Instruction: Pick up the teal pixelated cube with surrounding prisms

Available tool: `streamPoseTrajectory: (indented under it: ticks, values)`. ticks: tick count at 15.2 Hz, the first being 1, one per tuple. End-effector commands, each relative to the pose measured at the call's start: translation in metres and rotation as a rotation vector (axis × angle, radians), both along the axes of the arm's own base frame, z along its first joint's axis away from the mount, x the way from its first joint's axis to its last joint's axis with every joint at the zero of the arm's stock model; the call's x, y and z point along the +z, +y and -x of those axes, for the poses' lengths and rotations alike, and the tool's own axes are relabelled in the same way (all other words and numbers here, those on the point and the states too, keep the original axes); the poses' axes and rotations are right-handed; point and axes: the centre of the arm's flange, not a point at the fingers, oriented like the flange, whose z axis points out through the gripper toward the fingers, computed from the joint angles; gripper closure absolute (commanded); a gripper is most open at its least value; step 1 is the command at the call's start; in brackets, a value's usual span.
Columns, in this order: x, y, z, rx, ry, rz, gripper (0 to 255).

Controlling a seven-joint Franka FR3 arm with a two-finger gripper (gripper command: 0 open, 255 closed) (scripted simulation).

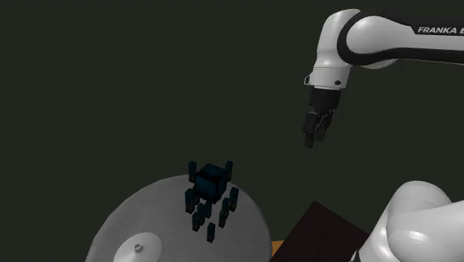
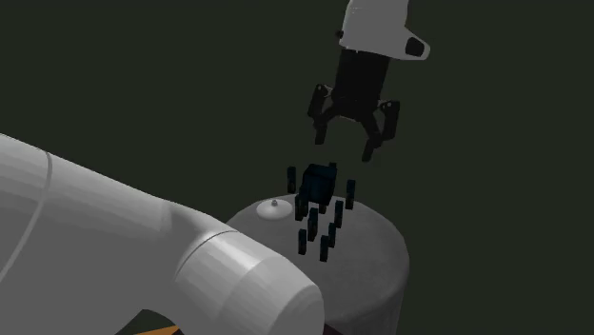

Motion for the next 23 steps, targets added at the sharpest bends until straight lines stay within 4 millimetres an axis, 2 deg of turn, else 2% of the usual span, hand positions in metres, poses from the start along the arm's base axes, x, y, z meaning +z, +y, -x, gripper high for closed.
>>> streamPoseTrajectory:
  ticks: [1, 21, 22, 23]
  values:
    - [0.0, 0.0, 0.0, 0.0, 0.0, 0.0, 0]
    - [-0.152, 0.188, -0.116, 0.093, -0.114, 0.121, 0]
    - [-0.159, 0.197, -0.121, 0.097, -0.119, 0.127, 0]
    - [-0.164, 0.197, -0.121, 0.097, -0.119, 0.127, 0]
